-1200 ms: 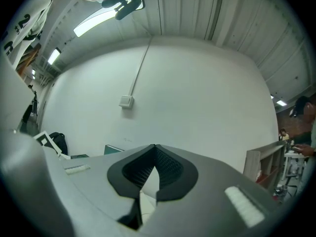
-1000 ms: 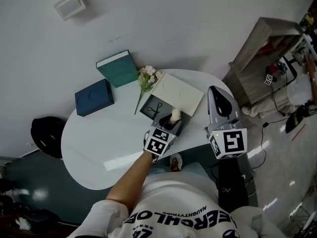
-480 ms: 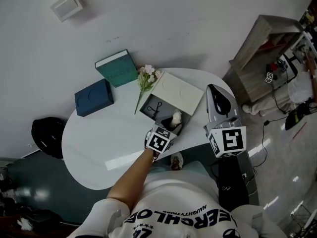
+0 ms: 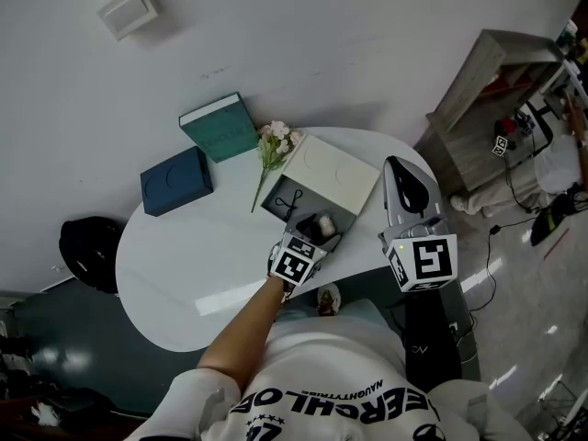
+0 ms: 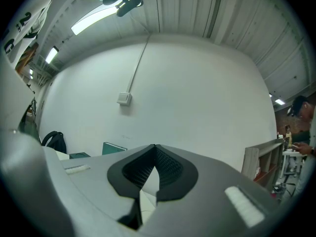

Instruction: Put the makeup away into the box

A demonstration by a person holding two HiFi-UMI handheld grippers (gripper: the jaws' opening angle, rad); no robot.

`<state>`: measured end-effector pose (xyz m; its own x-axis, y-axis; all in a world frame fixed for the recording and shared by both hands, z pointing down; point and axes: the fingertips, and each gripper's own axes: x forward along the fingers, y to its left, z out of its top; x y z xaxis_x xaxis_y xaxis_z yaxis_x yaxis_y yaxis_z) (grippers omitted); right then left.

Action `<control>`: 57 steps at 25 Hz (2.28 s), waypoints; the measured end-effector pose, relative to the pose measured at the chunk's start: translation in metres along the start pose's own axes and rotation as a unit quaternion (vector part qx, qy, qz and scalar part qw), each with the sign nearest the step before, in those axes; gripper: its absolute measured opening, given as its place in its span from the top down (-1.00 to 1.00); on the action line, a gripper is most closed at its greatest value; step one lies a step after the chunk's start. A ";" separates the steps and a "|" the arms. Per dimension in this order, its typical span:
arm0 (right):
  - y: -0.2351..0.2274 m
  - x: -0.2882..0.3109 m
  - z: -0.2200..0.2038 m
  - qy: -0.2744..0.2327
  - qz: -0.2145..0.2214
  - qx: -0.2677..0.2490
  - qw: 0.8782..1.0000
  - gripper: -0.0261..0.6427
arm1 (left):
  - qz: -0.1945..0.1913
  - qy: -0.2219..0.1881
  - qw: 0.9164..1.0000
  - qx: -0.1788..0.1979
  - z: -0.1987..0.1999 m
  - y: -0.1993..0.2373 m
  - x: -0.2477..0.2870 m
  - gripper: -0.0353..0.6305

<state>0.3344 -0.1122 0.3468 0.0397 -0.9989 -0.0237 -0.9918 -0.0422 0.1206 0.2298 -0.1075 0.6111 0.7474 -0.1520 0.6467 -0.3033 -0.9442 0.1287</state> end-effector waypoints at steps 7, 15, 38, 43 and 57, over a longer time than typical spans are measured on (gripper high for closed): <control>0.006 -0.001 0.000 -0.001 0.007 -0.004 1.000 0.83 | 0.013 -0.016 1.000 0.014 0.007 0.006 -0.012 -0.03; 0.015 -0.002 0.012 -0.014 0.020 -0.012 1.000 0.83 | 0.085 -0.110 0.988 0.062 0.079 0.032 -0.073 -0.03; 0.055 0.010 0.029 -0.035 0.073 -0.021 0.997 0.83 | 0.190 -0.305 0.929 0.094 0.193 0.047 -0.226 0.07; 0.058 0.011 0.029 -0.036 0.077 -0.024 0.996 0.83 | 0.219 -0.331 0.913 0.094 0.196 0.050 -0.240 0.89; 0.067 0.017 0.027 -0.013 0.072 -0.060 0.995 0.84 | 0.230 -0.342 0.908 0.081 0.194 0.062 -0.251 0.89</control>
<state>0.2658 -0.1315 0.3276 -0.1075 -0.9939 -0.0230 -0.9650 0.0988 0.2430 0.1386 -0.1845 0.3110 0.7726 -0.6345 -0.0214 -0.6269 -0.7571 -0.1837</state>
